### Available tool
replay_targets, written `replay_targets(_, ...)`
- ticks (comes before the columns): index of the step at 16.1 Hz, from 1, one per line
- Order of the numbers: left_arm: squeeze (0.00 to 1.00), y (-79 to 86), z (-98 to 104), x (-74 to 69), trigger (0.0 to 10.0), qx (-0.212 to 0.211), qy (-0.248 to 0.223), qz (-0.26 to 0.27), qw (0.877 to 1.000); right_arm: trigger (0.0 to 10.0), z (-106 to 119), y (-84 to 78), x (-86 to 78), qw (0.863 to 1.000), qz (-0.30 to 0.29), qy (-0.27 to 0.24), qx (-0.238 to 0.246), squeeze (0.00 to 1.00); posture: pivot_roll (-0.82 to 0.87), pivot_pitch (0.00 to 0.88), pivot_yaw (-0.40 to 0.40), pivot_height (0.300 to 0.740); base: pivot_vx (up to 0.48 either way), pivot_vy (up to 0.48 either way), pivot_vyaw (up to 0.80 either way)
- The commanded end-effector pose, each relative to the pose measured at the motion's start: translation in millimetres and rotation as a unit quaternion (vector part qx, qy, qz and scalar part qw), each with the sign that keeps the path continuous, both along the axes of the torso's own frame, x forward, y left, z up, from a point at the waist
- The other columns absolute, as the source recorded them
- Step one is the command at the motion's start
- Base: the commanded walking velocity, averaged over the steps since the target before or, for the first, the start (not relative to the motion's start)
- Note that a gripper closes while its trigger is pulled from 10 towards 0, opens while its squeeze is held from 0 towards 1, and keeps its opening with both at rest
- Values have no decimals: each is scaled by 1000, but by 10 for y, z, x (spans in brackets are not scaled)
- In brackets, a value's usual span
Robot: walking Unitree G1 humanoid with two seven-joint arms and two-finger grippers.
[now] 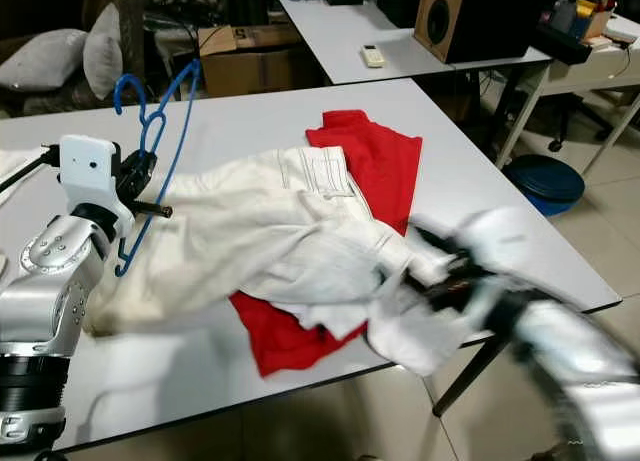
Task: Hang hanger
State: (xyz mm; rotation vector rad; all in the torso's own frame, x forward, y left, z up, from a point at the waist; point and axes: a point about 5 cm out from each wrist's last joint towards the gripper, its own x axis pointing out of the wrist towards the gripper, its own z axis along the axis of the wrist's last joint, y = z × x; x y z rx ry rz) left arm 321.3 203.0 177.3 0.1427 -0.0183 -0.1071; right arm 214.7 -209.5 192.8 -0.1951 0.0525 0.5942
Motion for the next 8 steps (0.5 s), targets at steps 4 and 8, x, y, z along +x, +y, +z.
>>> replay_targets(4,0,-135,-50,9,10000,9,8,-25,1000,10000,-68,-212,59,993,-84,-22,-77,1000,-25,0,75,740,0,0,0)
replay_targets(8,0,-110,-46,30,10000,10,10,-23,1000,10000,23,-236,-2,997,-44,-26,-60,1000,-19,0,77,740,0,0,0)
